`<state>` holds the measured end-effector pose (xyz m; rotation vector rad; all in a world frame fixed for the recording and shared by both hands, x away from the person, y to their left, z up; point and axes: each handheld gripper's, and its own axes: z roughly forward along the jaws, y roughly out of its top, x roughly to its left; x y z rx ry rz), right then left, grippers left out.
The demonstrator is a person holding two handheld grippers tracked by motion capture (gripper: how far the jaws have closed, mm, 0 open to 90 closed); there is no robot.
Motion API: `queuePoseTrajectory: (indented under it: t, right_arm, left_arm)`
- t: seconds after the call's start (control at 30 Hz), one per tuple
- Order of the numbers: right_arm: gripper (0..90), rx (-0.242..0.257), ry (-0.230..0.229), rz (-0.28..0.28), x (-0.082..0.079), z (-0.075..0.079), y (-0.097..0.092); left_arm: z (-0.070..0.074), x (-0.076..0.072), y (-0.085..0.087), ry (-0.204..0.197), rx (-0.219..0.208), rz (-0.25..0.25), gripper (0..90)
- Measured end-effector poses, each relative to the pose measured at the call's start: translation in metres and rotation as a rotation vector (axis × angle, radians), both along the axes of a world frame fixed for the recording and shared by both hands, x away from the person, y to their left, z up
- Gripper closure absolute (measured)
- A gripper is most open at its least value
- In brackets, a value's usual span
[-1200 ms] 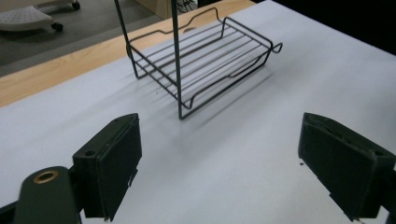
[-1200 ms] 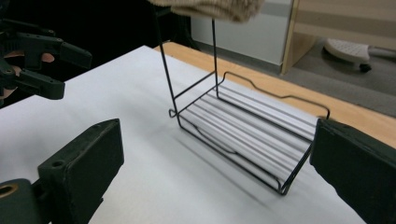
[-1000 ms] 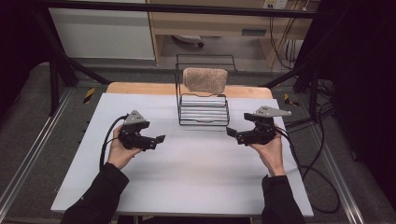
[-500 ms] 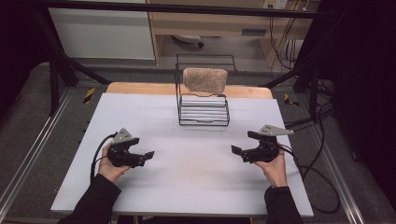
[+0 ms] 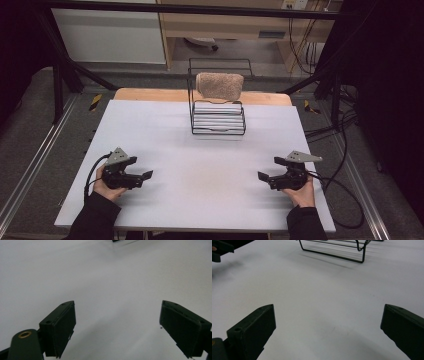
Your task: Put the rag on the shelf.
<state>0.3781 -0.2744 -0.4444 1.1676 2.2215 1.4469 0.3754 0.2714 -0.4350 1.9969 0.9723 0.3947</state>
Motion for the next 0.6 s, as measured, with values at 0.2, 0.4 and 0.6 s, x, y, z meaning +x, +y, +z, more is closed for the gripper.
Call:
queuePoseTrajectory:
  t: [0.2, 0.4, 0.6]
  right_arm:
    - [0.5, 0.015, 0.007, -0.02, -0.008, -0.008, -0.012]
    - [0.5, 0.005, 0.009, -0.025, -0.011, -0.011, -0.015]
    - [0.5, -0.004, 0.009, -0.018, -0.011, -0.012, -0.014]
  left_arm:
    - [-0.004, -0.003, 0.006, 0.002, -0.013, 0.009, 13.5]
    - [-0.008, -0.006, 0.01, 0.002, -0.004, 0.015, 13.5]
    - [-0.01, -0.008, 0.011, 0.006, -0.009, 0.016, 13.5]
